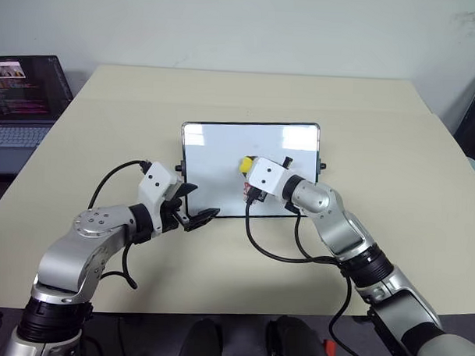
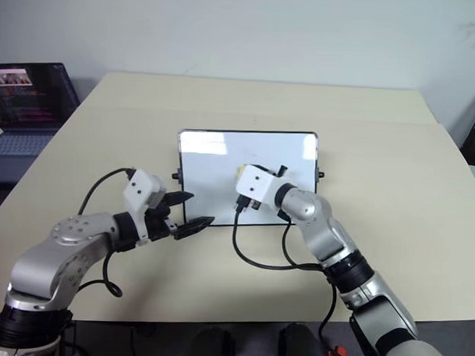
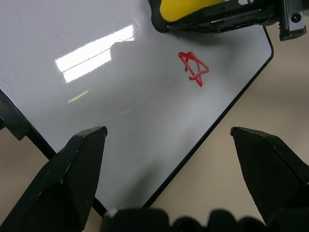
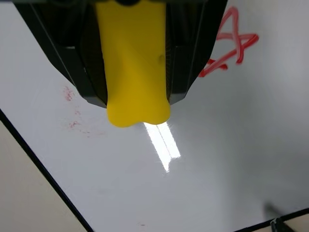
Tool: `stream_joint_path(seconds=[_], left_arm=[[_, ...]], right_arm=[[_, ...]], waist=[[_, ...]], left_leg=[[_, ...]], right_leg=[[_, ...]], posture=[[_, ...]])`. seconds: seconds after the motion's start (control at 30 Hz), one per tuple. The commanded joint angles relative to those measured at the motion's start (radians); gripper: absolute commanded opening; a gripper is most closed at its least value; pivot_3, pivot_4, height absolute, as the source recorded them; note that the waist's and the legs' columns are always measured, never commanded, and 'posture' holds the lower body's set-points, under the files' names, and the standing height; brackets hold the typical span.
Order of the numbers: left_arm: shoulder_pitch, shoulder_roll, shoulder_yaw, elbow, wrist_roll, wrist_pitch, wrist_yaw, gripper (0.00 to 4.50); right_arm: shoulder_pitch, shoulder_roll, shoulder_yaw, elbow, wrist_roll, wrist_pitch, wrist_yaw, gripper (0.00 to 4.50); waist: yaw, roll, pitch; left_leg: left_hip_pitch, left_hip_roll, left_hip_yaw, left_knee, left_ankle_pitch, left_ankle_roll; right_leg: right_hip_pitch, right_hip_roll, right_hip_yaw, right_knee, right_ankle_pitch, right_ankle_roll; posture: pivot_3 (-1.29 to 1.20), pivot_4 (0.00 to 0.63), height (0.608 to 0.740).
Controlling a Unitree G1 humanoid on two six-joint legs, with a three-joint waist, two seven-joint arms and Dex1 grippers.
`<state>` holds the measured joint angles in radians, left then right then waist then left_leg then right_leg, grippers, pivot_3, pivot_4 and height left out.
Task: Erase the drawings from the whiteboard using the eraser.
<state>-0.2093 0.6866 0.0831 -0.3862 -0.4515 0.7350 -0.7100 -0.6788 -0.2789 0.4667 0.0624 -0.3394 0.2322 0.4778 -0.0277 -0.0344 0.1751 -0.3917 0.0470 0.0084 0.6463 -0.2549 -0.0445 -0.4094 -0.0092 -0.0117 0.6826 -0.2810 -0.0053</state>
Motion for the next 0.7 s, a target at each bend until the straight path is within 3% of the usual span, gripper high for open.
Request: stream_joint_path(seconds=[0.03,0.2,0.53,0.7], left_arm=[[-0.009,0.008,0.007,-0.005,0.003,-0.024,-0.006,4.50],[-0.012,0.005,0.001,0.002,0.003,-0.029,-0.009,4.50],[-0.015,0.000,-0.008,0.010,0.003,-0.039,-0.012,4.50],[-0.013,-0.002,-0.012,0.012,0.002,-0.042,-0.013,4.50]], right_arm=[[-0.023,-0.004,-0.028,0.014,-0.057,-0.010,-0.063,1.30],[-0.043,-0.002,-0.060,0.030,-0.069,-0.008,-0.097,1.30],[0.037,-0.056,0.036,-0.014,-0.102,-0.028,0.073,1.30],[0.000,-0.057,0.017,0.008,-0.171,-0.023,0.008,1.30]], waist=[[0.000,0.000,0.000],[0.001,0.000,0.000],[-0.001,-0.001,-0.001],[-0.001,-0.001,-0.001]], left_leg=[[0.000,0.000,0.000,0.000,0.000,0.000],[0.000,0.000,0.000,0.000,0.000,0.000],[0.003,0.000,0.000,0.000,0.000,0.000],[0.007,0.000,0.001,0.000,0.000,0.000]], right_leg=[[0.000,0.000,0.000,0.000,0.000,0.000],[0.000,0.000,0.000,0.000,0.000,0.000],[0.003,0.000,0.000,0.000,0.000,0.000],[0.006,0.001,0.001,0.000,0.001,-0.001]], posture=[[0.00,0.150,0.740],[0.00,0.150,0.740],[0.00,0.150,0.740],[0.00,0.150,0.740]])
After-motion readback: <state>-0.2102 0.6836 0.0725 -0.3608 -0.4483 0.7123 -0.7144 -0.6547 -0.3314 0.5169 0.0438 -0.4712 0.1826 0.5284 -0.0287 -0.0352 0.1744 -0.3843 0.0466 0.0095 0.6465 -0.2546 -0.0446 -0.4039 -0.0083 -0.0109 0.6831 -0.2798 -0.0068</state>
